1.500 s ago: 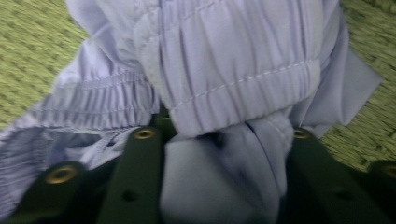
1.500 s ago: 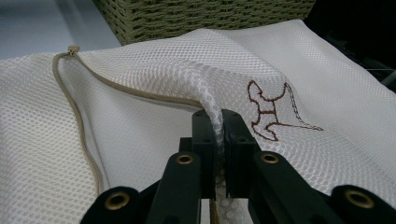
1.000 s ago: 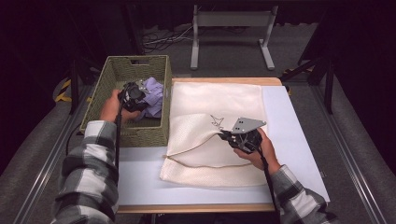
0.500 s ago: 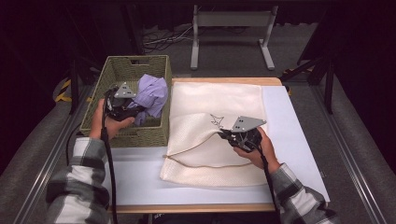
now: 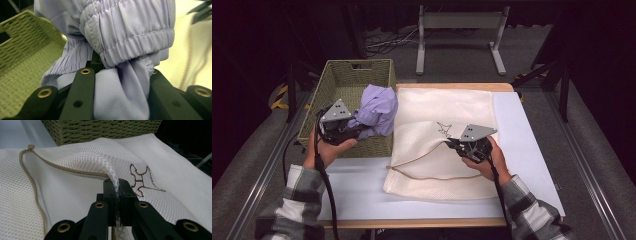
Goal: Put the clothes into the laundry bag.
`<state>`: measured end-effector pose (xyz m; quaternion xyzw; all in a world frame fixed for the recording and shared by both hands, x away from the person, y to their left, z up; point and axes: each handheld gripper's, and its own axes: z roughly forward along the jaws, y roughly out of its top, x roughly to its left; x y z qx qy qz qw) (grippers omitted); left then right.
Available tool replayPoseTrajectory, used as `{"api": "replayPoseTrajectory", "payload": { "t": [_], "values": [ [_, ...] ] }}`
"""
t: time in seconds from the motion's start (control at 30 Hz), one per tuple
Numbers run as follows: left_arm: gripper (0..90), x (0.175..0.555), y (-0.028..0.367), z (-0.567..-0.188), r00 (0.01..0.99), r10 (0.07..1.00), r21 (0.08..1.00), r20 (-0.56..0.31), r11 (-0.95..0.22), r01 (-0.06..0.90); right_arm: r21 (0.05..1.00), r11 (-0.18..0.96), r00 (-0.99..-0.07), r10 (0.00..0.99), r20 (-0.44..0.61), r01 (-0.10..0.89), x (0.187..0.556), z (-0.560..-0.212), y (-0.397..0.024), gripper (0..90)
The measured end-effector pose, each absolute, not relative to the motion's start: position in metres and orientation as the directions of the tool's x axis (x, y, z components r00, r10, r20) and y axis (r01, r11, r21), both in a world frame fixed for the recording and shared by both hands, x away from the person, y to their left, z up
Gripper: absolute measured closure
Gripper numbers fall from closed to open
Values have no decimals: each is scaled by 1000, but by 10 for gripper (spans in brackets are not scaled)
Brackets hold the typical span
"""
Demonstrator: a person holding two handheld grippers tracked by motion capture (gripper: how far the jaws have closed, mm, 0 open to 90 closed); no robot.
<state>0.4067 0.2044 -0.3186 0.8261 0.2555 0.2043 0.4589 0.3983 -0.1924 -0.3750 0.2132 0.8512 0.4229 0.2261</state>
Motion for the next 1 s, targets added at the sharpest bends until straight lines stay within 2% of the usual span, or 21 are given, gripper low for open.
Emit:
{"api": "replayPoseTrajectory", "payload": {
  "t": [0.37,0.8,0.93,1.0],
  "values": [
    [745,362,180,-331,851,518,887,91,-430,168,819,549,-803,558,-209,169,398,-375,-193,867],
    [745,316,145,-348,908,416,895,52,-422,142,821,543,-792,573,-211,174,398,-373,-194,866],
    [745,308,134,-353,931,364,901,21,-410,140,826,534,-789,579,-202,180,398,-373,-194,867],
    [745,304,115,-359,950,311,881,35,-458,117,827,533,-790,579,-201,180,398,-373,-194,867]
  ]
}}
